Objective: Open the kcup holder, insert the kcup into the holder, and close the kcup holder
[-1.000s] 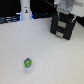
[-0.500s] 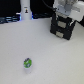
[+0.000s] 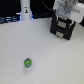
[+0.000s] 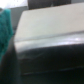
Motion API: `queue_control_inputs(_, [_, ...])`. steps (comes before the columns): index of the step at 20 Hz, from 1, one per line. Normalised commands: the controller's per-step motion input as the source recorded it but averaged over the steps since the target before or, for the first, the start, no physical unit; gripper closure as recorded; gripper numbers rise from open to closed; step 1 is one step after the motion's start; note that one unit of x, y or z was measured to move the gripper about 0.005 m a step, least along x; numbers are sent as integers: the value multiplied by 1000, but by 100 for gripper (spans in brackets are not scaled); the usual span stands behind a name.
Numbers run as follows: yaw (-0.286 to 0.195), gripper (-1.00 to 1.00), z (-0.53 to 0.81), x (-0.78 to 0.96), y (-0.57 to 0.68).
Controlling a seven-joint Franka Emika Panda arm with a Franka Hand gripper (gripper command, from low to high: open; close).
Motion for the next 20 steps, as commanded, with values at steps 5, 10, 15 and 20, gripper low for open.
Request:
queue_control_inputs(5, [-6, 100, 44, 72, -31])
queue_control_inputs(10, [-24, 100, 250, 500, -254])
queue_control_inputs(15, [-34, 100, 294, 673, -350])
queue_control_inputs(20, [-55, 100, 177, 857, -413])
